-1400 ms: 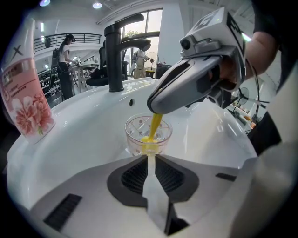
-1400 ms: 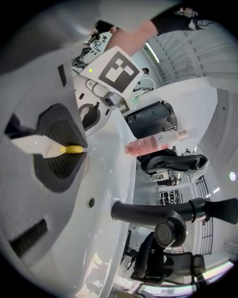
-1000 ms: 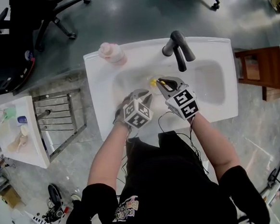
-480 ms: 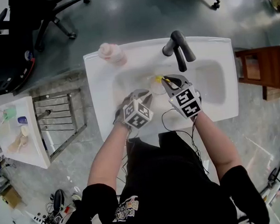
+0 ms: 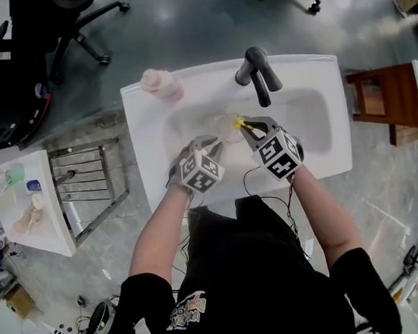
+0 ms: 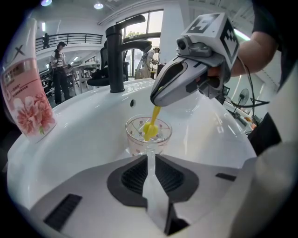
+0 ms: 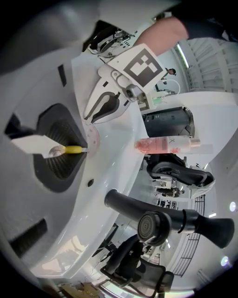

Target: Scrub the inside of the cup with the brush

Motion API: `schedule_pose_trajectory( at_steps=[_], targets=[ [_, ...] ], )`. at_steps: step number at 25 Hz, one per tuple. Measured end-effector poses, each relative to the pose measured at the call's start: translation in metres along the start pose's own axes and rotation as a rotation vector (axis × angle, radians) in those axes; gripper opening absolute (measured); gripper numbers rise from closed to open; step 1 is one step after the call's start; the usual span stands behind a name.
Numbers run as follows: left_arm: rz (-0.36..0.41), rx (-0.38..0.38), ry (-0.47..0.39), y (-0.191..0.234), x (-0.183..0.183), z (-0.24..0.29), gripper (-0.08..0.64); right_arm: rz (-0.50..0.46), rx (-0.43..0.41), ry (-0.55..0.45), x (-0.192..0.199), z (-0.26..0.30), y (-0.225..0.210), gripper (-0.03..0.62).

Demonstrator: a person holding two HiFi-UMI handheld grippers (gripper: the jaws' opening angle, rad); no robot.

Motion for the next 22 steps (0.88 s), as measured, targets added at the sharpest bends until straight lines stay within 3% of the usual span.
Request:
schedule_pose_trajectory(
  at_steps=[13, 22],
  targets=[
    [0.006, 0.003, 0.007, -0.001, -0.001, 0.001, 0.046, -0.024, -0.115, 0.083, 0.013, 0.0, 0.022, 0.037],
    [0.005, 0.001, 0.008, -0.001, -0.001, 0.001, 0.046, 0.057, -0.187, 0.055, 0.006, 0.006, 0.036, 0.038]
  ],
)
Point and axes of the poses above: the fingertips, and each gripper's own axes: z forward along the fingers, y to its left, x out of its underside, the point moved 3 cm from there along -z, backward along the fingers, and after that the axes turned 8 degrees about x, right-handed, at the moved point
